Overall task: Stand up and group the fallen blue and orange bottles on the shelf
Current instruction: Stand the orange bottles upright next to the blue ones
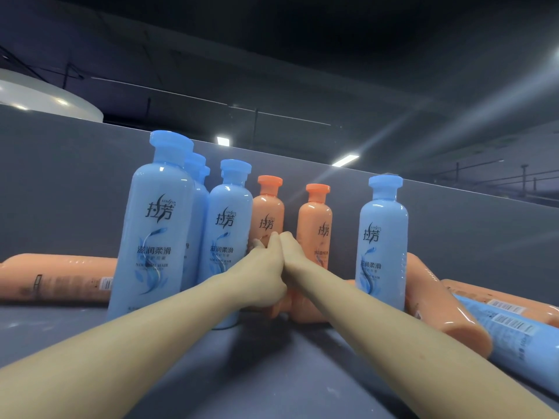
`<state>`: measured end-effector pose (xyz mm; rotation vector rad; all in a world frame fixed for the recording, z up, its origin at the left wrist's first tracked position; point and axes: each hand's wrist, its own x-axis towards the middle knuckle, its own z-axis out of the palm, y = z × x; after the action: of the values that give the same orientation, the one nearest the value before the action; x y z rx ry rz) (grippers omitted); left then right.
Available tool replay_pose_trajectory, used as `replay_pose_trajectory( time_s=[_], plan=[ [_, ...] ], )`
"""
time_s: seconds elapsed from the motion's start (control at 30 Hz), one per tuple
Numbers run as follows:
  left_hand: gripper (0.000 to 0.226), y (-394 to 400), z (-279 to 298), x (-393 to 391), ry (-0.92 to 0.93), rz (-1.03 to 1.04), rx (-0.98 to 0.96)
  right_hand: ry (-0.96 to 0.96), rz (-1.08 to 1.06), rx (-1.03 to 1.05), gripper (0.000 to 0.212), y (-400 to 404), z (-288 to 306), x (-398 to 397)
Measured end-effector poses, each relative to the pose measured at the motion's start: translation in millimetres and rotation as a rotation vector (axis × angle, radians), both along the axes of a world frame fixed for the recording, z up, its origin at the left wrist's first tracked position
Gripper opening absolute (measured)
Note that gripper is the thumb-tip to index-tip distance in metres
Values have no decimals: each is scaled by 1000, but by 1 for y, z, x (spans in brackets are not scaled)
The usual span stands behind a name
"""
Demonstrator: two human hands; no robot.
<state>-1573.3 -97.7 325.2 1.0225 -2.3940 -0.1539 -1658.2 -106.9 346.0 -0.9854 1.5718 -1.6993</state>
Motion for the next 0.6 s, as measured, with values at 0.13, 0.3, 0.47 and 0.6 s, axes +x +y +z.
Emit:
replay_pose_trajectory(
  time_s=[0.13,0.3,0.47,0.6],
  plan=[
    [77,3,-1,3,26,-23,-19,54,-8,-11,32,0,-2,2],
    [70,16,-1,10,35,-36,-53,370,-5,69,24,19,0,0],
    [55,29,1,18,37,-24,-66,924,-62,164,16,42,-2,-5],
    [54,32,1,24,55,-6,-69,962,-160,106,26,54,-1,-8]
  ],
)
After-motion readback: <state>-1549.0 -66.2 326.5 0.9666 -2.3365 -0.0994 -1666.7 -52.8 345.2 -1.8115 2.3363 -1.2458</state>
